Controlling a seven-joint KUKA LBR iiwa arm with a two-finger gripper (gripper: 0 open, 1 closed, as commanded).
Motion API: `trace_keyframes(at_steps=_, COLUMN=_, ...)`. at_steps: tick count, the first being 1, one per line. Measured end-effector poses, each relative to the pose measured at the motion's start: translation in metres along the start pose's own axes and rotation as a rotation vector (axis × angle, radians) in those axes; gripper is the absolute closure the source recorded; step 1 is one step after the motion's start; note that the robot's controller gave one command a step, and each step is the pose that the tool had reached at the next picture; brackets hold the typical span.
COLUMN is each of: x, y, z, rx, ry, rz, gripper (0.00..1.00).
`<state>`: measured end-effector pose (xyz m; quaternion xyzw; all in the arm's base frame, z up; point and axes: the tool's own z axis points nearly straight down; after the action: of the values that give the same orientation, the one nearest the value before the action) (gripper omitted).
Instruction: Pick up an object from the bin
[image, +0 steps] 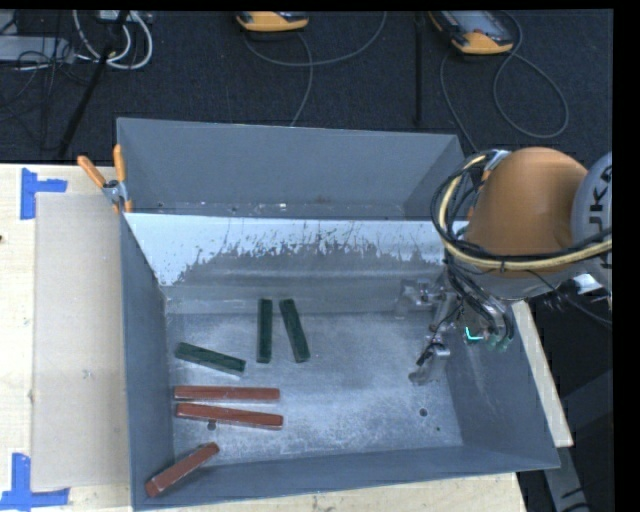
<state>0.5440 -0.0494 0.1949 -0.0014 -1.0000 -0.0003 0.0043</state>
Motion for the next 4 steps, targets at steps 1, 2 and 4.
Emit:
trace_keyframes(at_steps=1, x=0.059, y=0.034, z=0.126, rx=0.003, ry=-0.014, rz=-0.369, gripper=0.00)
trace_keyframes(at_steps=2, x=0.055, y=-0.058, z=0.122, rx=0.007, ry=-0.011, rz=-0.446, gripper=0.00)
trace_keyframes(at_steps=4, x=0.045, y=-0.094, z=0.123, rx=-0.019, ry=-0.003, rz=-1.035, gripper=0.00)
